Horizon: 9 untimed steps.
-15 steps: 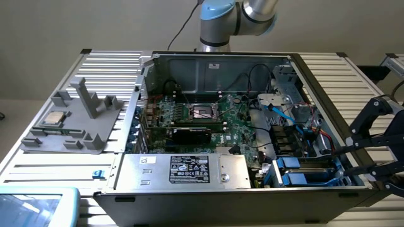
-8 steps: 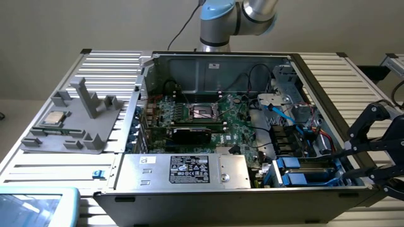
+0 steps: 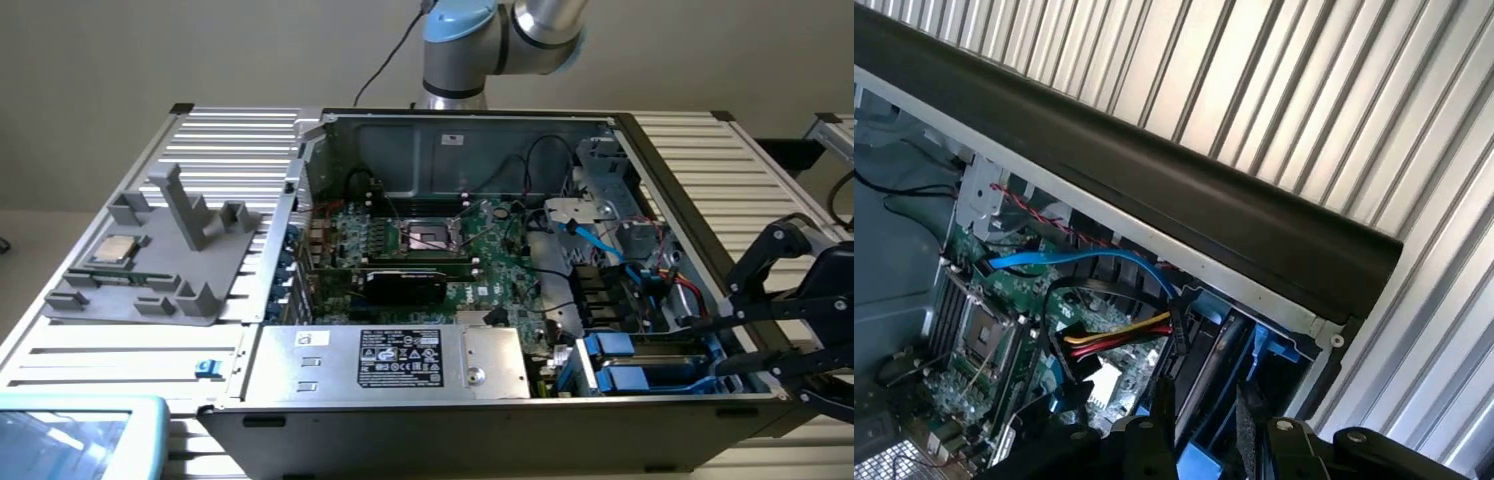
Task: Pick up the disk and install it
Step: 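Insert the first disk wire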
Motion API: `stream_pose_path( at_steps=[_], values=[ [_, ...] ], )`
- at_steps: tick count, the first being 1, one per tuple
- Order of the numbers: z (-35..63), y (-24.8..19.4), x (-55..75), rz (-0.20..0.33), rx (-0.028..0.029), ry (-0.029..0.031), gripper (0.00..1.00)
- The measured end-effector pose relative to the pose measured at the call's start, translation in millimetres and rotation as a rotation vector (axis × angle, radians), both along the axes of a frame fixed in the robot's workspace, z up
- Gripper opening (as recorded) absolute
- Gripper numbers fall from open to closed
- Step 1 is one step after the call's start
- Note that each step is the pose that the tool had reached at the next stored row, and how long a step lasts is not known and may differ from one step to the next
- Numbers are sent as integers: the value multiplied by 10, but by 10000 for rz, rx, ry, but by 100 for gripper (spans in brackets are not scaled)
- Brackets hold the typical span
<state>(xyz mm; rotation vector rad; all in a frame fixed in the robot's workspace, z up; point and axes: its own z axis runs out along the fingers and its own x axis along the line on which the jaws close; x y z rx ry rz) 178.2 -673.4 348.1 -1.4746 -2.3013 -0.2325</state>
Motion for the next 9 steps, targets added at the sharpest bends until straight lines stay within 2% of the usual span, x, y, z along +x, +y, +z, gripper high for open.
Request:
stream_pose_path(
  at_steps=[2,3,5,7,9],
  values=[
    [-9,20,4,34,126,3,38],
    [-13,21,10,52,169,5,38],
    [-14,21,20,59,192,15,38],
    [-29,21,39,70,263,30,38],
    [-51,21,46,81,312,33,38]
  ],
)
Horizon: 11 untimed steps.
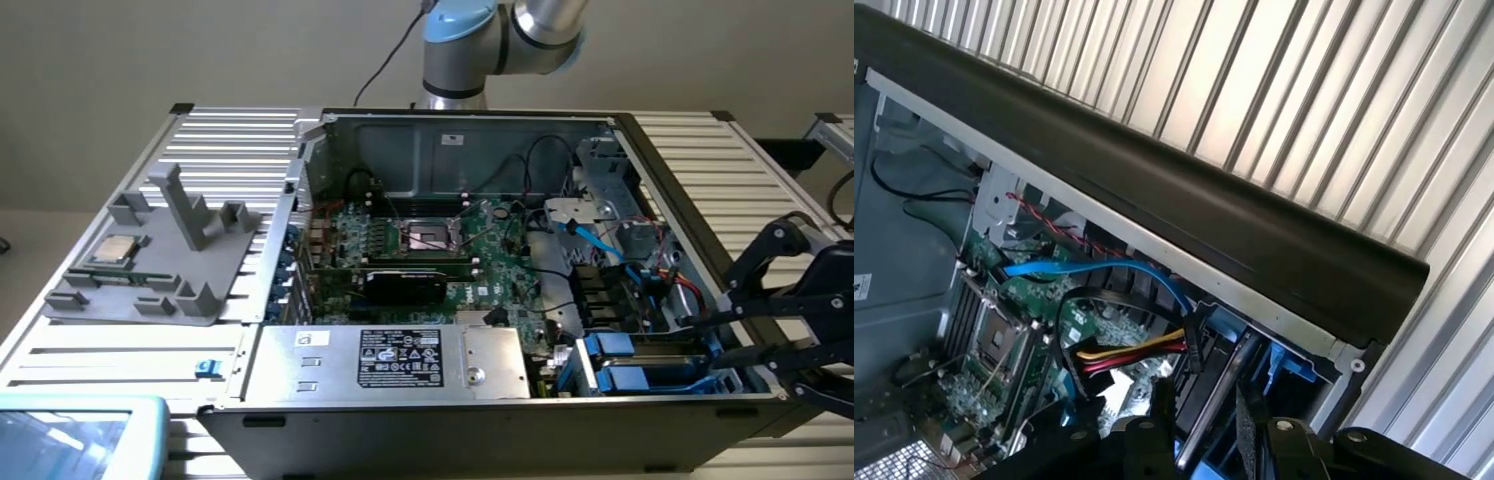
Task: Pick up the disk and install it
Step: 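Insert the first disk wire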
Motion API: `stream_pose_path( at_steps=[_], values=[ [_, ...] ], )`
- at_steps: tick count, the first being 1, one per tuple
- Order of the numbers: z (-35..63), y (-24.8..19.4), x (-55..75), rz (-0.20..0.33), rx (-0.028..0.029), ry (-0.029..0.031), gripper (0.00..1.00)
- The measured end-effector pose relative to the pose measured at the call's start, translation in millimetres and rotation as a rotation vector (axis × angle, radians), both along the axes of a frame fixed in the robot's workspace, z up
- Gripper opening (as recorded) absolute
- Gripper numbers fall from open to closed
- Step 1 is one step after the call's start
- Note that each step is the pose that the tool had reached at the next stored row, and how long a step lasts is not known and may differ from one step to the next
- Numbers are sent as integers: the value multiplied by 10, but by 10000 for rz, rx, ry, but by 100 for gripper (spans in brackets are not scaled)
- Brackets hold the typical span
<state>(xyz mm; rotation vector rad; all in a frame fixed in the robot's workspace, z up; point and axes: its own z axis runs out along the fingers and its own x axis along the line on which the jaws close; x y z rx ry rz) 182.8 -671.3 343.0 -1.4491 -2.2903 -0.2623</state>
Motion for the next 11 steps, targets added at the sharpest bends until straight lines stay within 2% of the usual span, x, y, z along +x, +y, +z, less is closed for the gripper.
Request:
stream_pose_path(
  at_steps=[3,5,8,11],
  values=[
    [-34,5,1,25,65,0,38],
    [-65,22,2,41,88,1,38],
    [-109,56,4,60,96,9,38],
    [-110,57,3,60,97,15,38]
  ],
)
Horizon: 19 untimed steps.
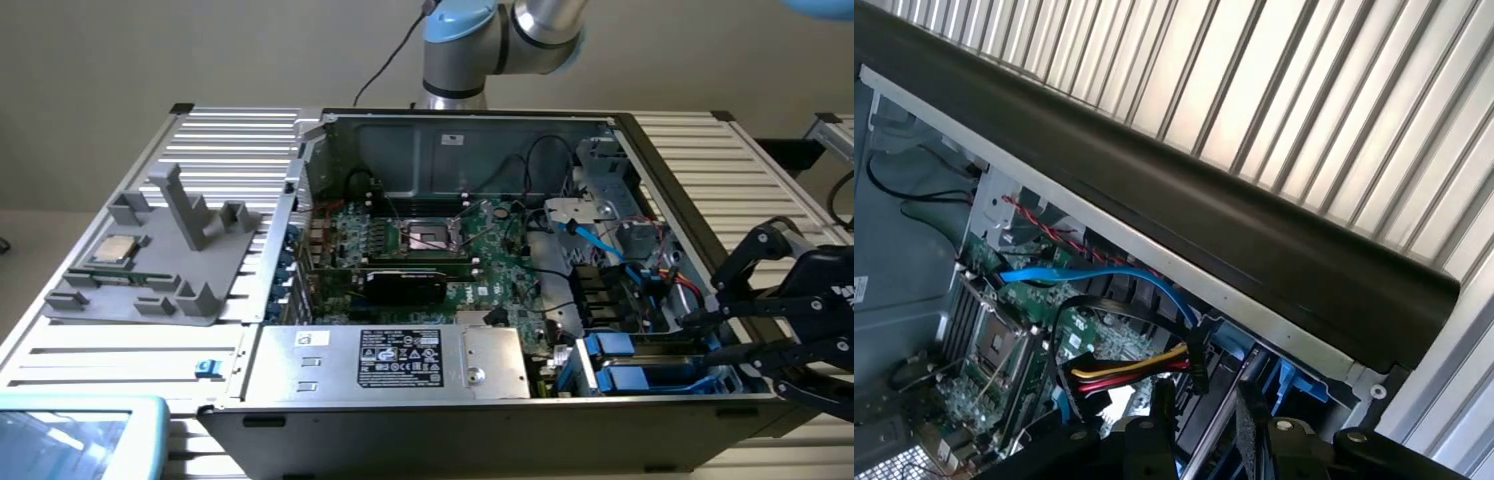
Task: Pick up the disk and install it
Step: 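Insert the first disk wire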
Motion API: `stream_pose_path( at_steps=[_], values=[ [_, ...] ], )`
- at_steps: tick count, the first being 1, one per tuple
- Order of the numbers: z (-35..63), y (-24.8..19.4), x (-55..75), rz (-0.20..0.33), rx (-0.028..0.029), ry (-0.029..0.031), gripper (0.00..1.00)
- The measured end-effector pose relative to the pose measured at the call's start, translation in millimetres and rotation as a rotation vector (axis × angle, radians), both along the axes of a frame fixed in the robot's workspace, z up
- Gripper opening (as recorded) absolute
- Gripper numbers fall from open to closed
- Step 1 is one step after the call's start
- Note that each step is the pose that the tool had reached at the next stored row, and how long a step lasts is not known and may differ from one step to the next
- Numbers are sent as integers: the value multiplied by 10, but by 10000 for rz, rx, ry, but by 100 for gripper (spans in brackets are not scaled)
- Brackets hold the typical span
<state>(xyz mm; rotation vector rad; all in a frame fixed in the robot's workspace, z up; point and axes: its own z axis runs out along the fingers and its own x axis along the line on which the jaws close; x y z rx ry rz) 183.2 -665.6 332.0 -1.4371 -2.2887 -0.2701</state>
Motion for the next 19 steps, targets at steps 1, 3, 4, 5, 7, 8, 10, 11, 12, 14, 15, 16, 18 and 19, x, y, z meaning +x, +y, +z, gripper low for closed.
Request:
stream_pose_path(
  at_steps=[1,3,4,5,7,8,10,11,12,14,15,16,18,19],
  values=[
    [0,0,0,0,0,0,38],
    [-1,6,1,3,28,1,38],
    [-3,10,2,8,51,0,38],
    [-5,15,3,16,73,0,38],
    [-8,22,3,47,108,1,38],
    [-8,22,5,87,116,0,38],
    [-8,22,9,143,139,1,38],
    [-9,22,11,172,157,1,38],
    [-8,22,17,204,172,1,38],
    [-9,22,27,307,196,2,38],
    [-9,22,28,380,206,2,38],
    [-9,21,28,446,215,2,38],
    [-10,21,28,468,216,2,38],
    [-11,21,28,473,217,3,38]
  ],
)
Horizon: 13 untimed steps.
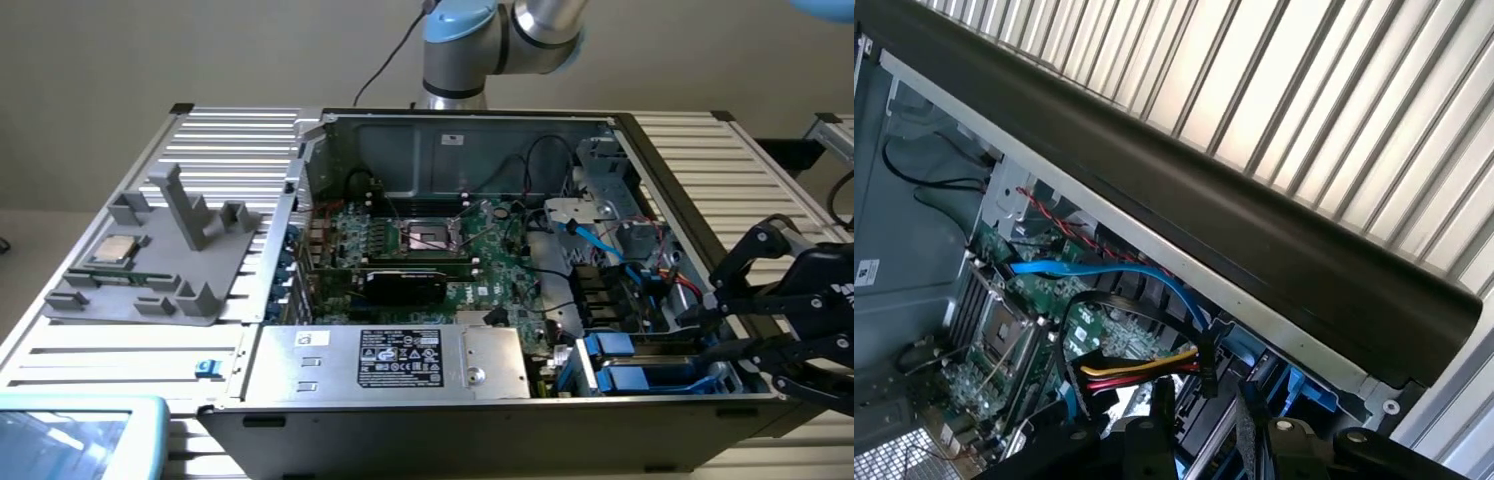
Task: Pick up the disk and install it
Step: 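Insert the first disk wire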
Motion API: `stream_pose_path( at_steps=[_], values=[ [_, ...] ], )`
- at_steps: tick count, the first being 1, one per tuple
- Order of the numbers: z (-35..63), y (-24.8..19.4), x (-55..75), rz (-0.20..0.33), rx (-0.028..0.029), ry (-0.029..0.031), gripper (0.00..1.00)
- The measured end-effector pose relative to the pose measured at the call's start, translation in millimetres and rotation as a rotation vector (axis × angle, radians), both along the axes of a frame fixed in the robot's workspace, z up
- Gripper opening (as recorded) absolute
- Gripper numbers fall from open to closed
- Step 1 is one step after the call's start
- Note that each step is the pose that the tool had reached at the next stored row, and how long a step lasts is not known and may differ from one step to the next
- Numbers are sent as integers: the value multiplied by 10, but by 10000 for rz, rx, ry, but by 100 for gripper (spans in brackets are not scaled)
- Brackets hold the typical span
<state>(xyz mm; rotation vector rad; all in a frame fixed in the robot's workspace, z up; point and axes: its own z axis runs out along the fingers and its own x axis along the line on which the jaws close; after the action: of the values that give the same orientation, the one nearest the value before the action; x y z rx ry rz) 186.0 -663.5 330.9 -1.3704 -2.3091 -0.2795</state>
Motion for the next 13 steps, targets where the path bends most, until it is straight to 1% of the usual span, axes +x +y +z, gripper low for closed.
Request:
stream_pose_path(
  at_steps=[4,8,13],
  values=[
    [-1,0,1,21,3,0,38],
    [-2,1,9,99,34,0,38],
    [-14,0,13,280,42,-19,38]
  ],
)
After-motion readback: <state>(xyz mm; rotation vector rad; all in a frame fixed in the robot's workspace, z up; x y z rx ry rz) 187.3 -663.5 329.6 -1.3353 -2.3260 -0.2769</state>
